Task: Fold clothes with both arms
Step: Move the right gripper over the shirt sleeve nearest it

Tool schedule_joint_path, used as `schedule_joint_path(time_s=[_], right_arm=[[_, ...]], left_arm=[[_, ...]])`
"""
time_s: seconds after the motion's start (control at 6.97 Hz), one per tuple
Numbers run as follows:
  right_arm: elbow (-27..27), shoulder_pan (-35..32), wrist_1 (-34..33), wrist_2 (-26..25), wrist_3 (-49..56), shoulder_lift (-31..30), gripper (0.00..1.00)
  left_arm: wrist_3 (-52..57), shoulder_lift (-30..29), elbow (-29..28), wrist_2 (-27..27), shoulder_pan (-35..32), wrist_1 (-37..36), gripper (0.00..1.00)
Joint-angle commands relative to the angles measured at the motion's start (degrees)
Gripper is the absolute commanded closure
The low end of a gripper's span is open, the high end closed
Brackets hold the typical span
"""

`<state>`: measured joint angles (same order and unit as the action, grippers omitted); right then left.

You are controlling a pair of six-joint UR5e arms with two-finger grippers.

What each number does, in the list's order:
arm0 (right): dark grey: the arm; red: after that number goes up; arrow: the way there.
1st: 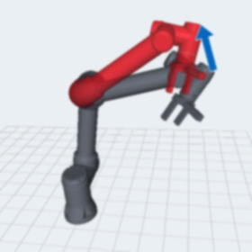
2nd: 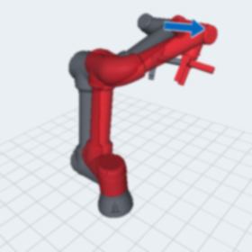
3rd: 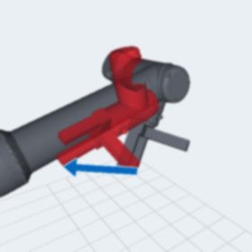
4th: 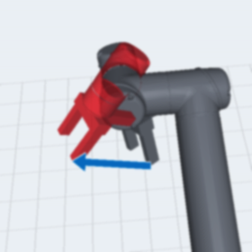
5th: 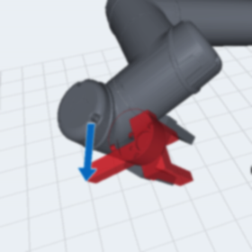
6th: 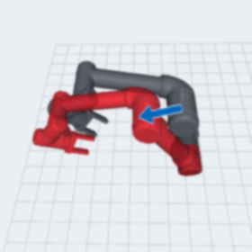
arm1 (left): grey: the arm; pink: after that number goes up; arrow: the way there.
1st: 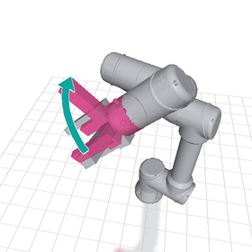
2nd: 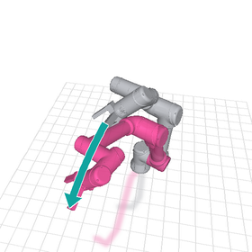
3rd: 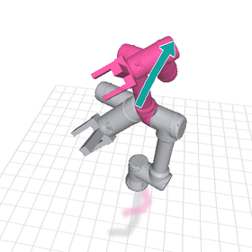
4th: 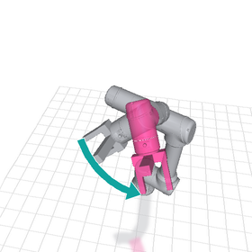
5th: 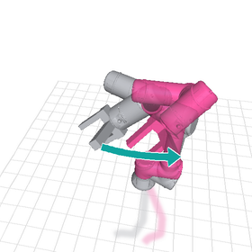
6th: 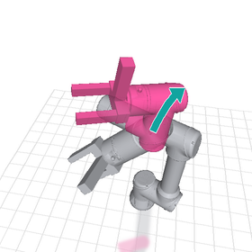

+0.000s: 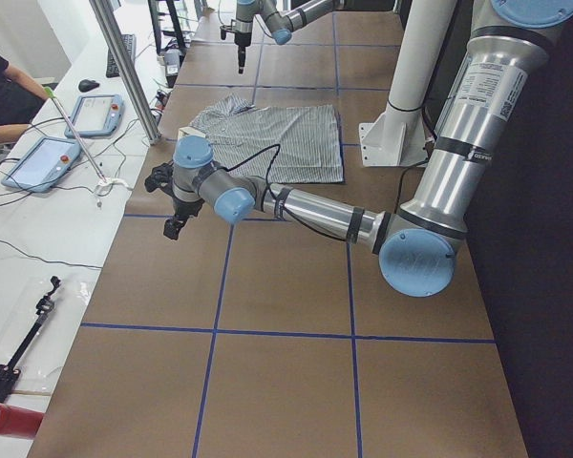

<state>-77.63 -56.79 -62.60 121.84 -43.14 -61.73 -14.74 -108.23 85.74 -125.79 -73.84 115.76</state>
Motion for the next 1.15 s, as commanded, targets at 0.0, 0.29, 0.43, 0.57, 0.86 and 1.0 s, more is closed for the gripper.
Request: schedule_joint_path(time_s=[0.0,0.29,0.43,0.57,0.86,1.0], right_arm=[[9.0,2.8,0.5,-3.6,-0.6,6.8,0.00],[12.8,3.9,0.5,-5.3,-0.4,9.4,0.00],[14.5,3.9,0.6,-5.7,-0.3,10.5,0.00],[16.8,4.4,2.3,-5.7,-0.2,10.8,0.01],[18.3,4.6,4.2,-5.7,-0.2,10.8,0.04],[18.3,4.7,4.2,-5.7,-0.2,10.8,0.07]], left_arm=[[-3.8,-0.3,0.2,0.3,0.4,0.3,0.00],[-3.8,-0.3,0.3,0.3,0.4,0.3,0.00],[-3.8,-0.2,0.4,0.3,0.3,0.3,0.00],[-3.8,-0.2,0.6,0.3,0.3,0.3,0.00],[-3.8,-0.2,0.7,0.2,0.3,0.3,0.00],[-3.7,-0.1,0.7,0.1,-0.1,0.3,0.00]])
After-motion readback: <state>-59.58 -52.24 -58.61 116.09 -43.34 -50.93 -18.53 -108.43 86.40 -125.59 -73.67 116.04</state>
